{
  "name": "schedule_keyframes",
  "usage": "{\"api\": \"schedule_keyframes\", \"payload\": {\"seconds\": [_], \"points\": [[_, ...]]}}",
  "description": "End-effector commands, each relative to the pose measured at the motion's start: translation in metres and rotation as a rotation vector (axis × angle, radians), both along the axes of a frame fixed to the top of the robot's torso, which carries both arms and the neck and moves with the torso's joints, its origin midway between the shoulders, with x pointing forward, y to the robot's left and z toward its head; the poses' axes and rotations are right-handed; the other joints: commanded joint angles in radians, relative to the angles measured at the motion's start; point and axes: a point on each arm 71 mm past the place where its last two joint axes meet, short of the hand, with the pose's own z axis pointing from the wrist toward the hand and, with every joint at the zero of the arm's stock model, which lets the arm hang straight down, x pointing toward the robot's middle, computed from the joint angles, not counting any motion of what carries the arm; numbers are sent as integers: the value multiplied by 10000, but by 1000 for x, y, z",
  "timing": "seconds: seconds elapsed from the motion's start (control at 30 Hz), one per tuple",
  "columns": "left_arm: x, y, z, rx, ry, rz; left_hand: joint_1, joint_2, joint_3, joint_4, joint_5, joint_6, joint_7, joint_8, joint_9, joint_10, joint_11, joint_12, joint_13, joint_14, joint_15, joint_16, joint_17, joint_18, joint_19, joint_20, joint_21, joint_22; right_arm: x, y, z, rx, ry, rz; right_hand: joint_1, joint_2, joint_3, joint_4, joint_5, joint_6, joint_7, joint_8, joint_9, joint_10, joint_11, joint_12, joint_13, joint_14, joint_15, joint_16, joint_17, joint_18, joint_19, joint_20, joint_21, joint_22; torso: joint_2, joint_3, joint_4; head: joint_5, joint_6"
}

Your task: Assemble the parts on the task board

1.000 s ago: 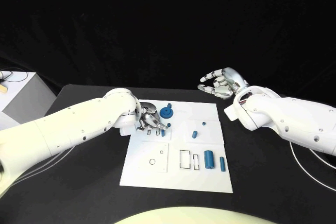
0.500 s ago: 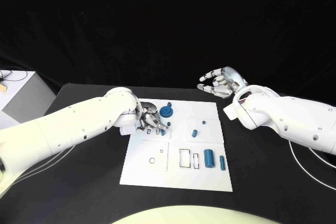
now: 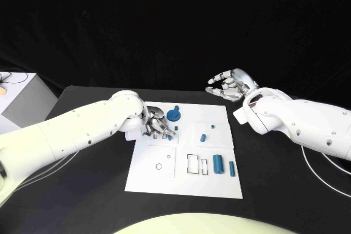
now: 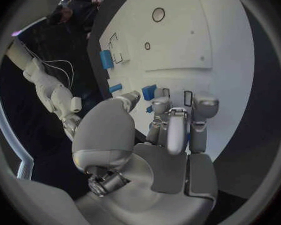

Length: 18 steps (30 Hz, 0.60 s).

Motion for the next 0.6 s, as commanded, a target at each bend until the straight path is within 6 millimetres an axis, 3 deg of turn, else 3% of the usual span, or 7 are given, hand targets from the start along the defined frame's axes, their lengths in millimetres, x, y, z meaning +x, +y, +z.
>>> {"api": "schedule_keyframes", "payload": {"seconds": [0.03,0.6], "points": [[-2,-2,0,-73,222,-147,120,10,40,-66,-31,-66,-13,66,40,-79,5,-35,0,406,-69,-34,1049,-76,-66,-24,43,7,0,2,-1,-73,21,165,-77,-3,50,12,16,-56,-19,19,-1,-50,-11,-20,1117,830,3,-4,1755,104,527,25,-68,1641,-8,4,4,9,-16],[0,-4,-4,-159,415,-102,895,194,526,-142,-19,-177,-43,96,318,-152,-23,-36,-16,391,-88,-34,1047,-72,-119,-27,70,28,-1,3,-2,-75,98,247,-77,-3,50,12,16,-56,-19,19,-1,-50,-11,-20,1117,830,3,-4,1755,104,527,25,-68,1641,11,-3,-11,-23,-48]]}}
